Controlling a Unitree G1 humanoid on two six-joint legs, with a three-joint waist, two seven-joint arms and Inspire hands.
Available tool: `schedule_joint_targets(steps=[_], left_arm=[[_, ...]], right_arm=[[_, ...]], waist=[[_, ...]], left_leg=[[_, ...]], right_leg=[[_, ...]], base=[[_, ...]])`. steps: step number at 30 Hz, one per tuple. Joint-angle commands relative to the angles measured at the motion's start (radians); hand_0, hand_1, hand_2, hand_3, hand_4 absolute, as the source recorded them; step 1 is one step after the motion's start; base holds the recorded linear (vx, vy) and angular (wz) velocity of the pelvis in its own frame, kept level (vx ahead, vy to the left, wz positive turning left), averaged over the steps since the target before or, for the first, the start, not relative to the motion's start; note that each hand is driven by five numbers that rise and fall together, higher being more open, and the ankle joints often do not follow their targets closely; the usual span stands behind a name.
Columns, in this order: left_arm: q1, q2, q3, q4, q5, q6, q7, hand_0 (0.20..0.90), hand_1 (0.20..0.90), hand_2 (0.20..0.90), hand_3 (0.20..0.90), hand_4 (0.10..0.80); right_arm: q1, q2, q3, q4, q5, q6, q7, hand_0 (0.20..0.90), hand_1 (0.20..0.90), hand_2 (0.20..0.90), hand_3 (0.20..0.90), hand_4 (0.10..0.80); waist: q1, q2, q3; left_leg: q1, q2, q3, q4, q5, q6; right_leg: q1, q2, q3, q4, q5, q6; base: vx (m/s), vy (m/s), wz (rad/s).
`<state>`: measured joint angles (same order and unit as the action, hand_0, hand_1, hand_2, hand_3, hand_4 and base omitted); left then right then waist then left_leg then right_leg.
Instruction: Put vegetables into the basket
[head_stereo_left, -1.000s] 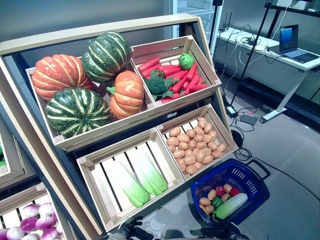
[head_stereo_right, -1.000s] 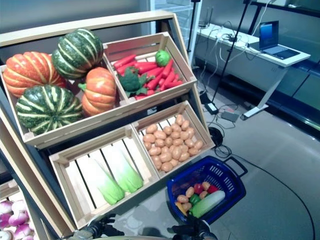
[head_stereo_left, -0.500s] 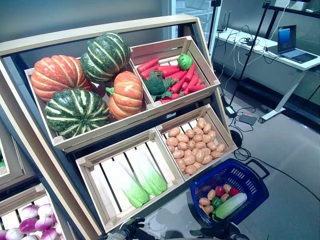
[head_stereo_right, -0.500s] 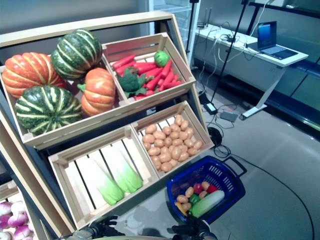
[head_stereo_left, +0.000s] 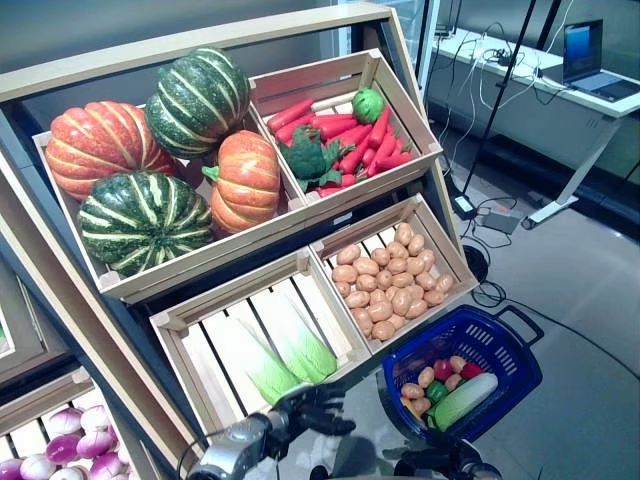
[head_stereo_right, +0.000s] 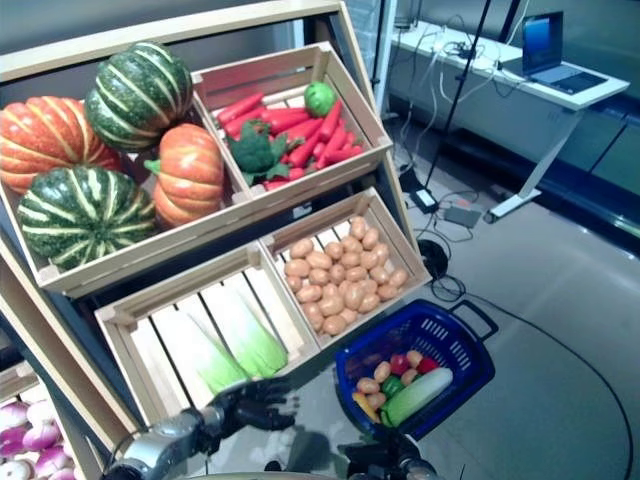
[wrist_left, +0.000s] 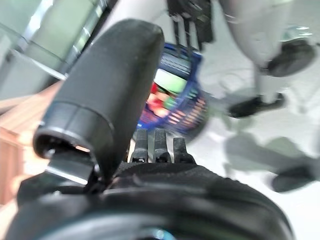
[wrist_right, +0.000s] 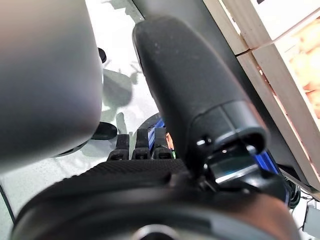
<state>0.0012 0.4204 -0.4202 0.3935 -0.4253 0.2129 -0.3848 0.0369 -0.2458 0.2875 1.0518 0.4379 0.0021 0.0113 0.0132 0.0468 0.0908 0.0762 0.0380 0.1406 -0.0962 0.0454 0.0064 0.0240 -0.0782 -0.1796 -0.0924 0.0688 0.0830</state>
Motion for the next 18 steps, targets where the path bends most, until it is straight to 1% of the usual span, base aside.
schedule_joint_targets(steps=[1, 2, 4, 6, 8, 9, 10, 11, 13, 14, 15, 16, 17, 18], left_arm=[[-0.1, 0.064, 0.052, -0.079, -0.027, -0.026, -0.04, 0.9, 0.9, 0.9, 0.9, 0.8], [-0.109, 0.088, 0.071, -0.111, -0.035, -0.022, -0.026, 0.9, 0.9, 0.9, 0.9, 0.8], [-0.112, 0.113, 0.105, -0.15, -0.01, -0.016, -0.001, 0.9, 0.9, 0.9, 0.9, 0.8], [-0.118, 0.144, 0.14, -0.162, 0.148, -0.032, 0.034, 0.9, 0.9, 0.9, 0.9, 0.8], [-0.131, 0.205, 0.132, -0.162, 0.282, -0.056, 0.105, 0.9, 0.9, 0.9, 0.9, 0.8], [-0.138, 0.223, 0.134, -0.167, 0.301, -0.051, 0.125, 0.9, 0.9, 0.9, 0.9, 0.8], [-0.151, 0.262, 0.147, -0.186, 0.325, -0.028, 0.15, 0.9, 0.9, 0.9, 0.9, 0.8], [-0.157, 0.282, 0.156, -0.198, 0.364, -0.013, 0.161, 0.9, 0.9, 0.9, 0.9, 0.8], [-0.171, 0.314, 0.149, -0.203, 0.449, -0.008, 0.174, 0.9, 0.9, 0.9, 0.9, 0.8], [-0.18, 0.341, 0.14, -0.203, 0.512, -0.002, 0.181, 0.9, 0.9, 0.9, 0.9, 0.8], [-0.195, 0.379, 0.129, -0.203, 0.607, 0.006, 0.205, 0.9, 0.9, 0.9, 0.9, 0.8], [-0.198, 0.384, 0.127, -0.202, 0.627, 0.009, 0.206, 0.9, 0.9, 0.9, 0.9, 0.8], [-0.216, 0.418, 0.107, -0.191, 0.701, 0.011, 0.24, 0.9, 0.9, 0.9, 0.9, 0.8], [-0.226, 0.434, 0.093, -0.185, 0.748, 0.009, 0.27, 0.9, 0.9, 0.9, 0.9, 0.8]], right_arm=[[-0.039, -0.043, 0.01, -0.033, -0.014, -0.034, 0.017, 0.9, 0.9, 0.9, 0.9, 0.8], [-0.031, -0.042, 0.003, -0.026, -0.02, -0.046, 0.019, 0.9, 0.9, 0.9, 0.9, 0.8], [-0.018, -0.046, -0.006, -0.022, -0.019, -0.058, 0.022, 0.9, 0.9, 0.9, 0.9, 0.8], [-0.008, -0.049, -0.017, -0.026, 0.013, -0.068, 0.022, 0.9, 0.9, 0.9, 0.9, 0.8], [-0.014, -0.058, -0.02, -0.027, 0.026, -0.074, 0.025, 0.9, 0.9, 0.9, 0.9, 0.8], [-0.019, -0.063, -0.018, -0.025, 0.026, -0.08, 0.026, 0.9, 0.9, 0.9, 0.9, 0.8], [-0.027, -0.076, -0.017, -0.019, 0.028, -0.093, 0.033, 0.9, 0.9, 0.9, 0.9, 0.8], [-0.03, -0.082, -0.02, -0.011, 0.034, -0.104, 0.04, 0.9, 0.9, 0.9, 0.9, 0.8], [-0.039, -0.091, -0.023, -0.002, 0.043, -0.116, 0.047, 0.9, 0.9, 0.9, 0.9, 0.8], [-0.048, -0.098, -0.021, -0.001, 0.049, -0.116, 0.05, 0.9, 0.9, 0.9, 0.9, 0.8], [-0.061, -0.105, -0.017, 0.003, 0.055, -0.125, 0.05, 0.9, 0.9, 0.9, 0.9, 0.8], [-0.064, -0.105, -0.017, 0.003, 0.057, -0.126, 0.05, 0.9, 0.9, 0.9, 0.9, 0.8], [-0.082, -0.112, -0.009, 0.004, 0.071, -0.133, 0.048, 0.9, 0.9, 0.9, 0.9, 0.8], [-0.093, -0.118, -0.006, 0.006, 0.079, -0.139, 0.051, 0.9, 0.9, 0.9, 0.9, 0.8]], waist=[[-0.016, -0.016, 0.018], [-0.014, -0.013, 0.018], [-0.011, -0.012, 0.018], [-0.006, -0.011, 0.024], [-0.009, -0.003, 0.035], [-0.009, 0.002, 0.042], [-0.008, 0.01, 0.059], [-0.006, 0.014, 0.071], [-0.004, 0.019, 0.087], [-0.004, 0.021, 0.099], [-0.004, 0.025, 0.121], [-0.003, 0.025, 0.124], [-0.004, 0.028, 0.147], [-0.005, 0.03, 0.159]], left_leg=[[-0.017, 0.02, -0.005, 0.009, -0.045, -0.039], [-0.02, 0.019, -0.006, 0.009, -0.045, -0.038], [-0.022, 0.017, -0.008, 0.009, -0.045, -0.037], [-0.03, 0.017, -0.01, 0.009, -0.04, -0.037], [-0.045, 0.019, -0.013, 0.009, -0.03, -0.04], [-0.053, 0.018, -0.014, 0.009, -0.027, -0.041], [-0.071, 0.016, -0.016, 0.009, -0.021, -0.042], [-0.08, 0.014, -0.018, 0.009, -0.019, -0.043], [-0.096, 0.012, -0.023, 0.009, -0.014, -0.043], [-0.107, 0.011, -0.028, 0.009, -0.011, -0.044], [-0.128, 0.011, -0.031, 0.009, -0.004, -0.046], [-0.131, 0.011, -0.031, 0.009, -0.003, -0.046], [-0.15, 0.01, -0.034, 0.009, 0.003, -0.046], [-0.16, 0.01, -0.036, 0.01, 0.007, -0.047]], right_leg=[[0.03, -0.059, -0.024, 0.005, -0.015, 0.052], [0.03, -0.059, -0.027, 0.005, -0.015, 0.052], [0.028, -0.059, -0.027, 0.005, -0.016, 0.052], [0.021, -0.06, -0.028, 0.007, -0.016, 0.05], [0.005, -0.059, -0.026, 0.011, -0.014, 0.046], [-0.002, -0.059, -0.023, 0.011, -0.014, 0.044], [-0.018, -0.059, -0.021, 0.008, -0.01, 0.042], [-0.025, -0.059, -0.02, 0.006, -0.008, 0.04], [-0.039, -0.057, -0.018, 0.005, -0.005, 0.038], [-0.049, -0.055, -0.016, 0.005, -0.003, 0.037], [-0.067, -0.055, -0.016, 0.005, 0.001, 0.036], [-0.07, -0.055, -0.016, 0.005, 0.002, 0.036], [-0.087, -0.052, -0.017, 0.005, 0.006, 0.033], [-0.096, -0.05, -0.017, 0.005, 0.008, 0.03]], base=[[0.0, 0.0, 0.0], [0.04, -0.005, 0.01], [0.042, -0.016, 0.02], [0.014, -0.02, 0.09], [-0.041, 0.007, 0.09], [-0.131, 0.037, 0.01], [-0.159, 0.038, -0.02], [-0.153, 0.019, 0.0], [-0.114, -0.017, 0.06], [-0.171, -0.04, 0.09], [-0.143, -0.035, 0.07], [-0.183, -0.047, 0.04], [-0.131, -0.04, 0.03], [-0.119, -0.037, 0.03]])
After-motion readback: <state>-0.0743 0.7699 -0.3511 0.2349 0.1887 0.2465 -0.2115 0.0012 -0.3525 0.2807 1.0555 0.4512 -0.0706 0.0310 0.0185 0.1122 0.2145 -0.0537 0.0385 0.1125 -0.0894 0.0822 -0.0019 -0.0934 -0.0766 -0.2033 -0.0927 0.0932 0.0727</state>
